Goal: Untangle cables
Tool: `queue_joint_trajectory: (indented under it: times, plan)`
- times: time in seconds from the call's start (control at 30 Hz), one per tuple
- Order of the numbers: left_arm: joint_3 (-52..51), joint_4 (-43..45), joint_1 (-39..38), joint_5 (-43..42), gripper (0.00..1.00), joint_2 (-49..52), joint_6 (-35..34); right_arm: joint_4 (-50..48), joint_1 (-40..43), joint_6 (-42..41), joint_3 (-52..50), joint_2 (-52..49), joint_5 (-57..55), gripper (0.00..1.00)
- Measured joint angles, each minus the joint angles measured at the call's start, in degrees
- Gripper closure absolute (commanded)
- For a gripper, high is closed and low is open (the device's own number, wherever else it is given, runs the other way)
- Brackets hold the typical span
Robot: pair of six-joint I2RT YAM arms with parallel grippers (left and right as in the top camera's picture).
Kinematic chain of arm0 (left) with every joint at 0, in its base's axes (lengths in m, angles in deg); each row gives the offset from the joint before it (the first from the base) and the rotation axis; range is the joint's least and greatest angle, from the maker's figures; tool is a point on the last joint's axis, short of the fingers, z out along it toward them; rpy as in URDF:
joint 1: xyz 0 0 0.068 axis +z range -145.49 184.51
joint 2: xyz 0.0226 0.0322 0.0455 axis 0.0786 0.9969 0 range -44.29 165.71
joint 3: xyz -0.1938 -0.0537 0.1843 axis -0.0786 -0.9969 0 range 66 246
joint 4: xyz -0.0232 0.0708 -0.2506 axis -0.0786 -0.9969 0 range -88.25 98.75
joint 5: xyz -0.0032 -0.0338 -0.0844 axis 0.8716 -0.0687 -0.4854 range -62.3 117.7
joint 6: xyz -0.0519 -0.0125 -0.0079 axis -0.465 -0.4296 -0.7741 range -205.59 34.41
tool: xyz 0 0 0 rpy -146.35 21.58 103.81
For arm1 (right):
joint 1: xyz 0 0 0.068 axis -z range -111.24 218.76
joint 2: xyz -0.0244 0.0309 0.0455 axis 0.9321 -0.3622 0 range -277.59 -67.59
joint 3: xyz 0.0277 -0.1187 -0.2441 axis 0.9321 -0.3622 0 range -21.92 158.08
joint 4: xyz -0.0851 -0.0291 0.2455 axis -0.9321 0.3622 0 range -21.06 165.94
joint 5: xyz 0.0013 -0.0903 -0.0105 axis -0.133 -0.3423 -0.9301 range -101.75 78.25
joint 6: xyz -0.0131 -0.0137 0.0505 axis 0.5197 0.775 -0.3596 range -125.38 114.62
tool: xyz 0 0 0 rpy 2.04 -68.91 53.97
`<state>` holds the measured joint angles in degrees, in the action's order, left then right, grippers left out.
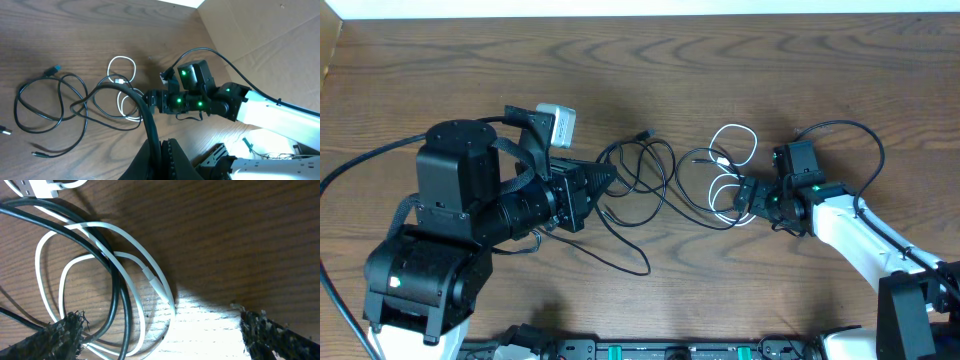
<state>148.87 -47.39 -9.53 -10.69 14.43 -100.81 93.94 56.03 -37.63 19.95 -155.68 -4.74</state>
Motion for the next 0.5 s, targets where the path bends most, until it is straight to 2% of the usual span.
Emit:
queue_joint_trajectory:
  times: [0.5]
  plan:
    - [0.0,0.0,0.0,0.0,0.92,0.0,0.0,0.0,0.0,0.0,0.0,0.0,0.0,0.01]
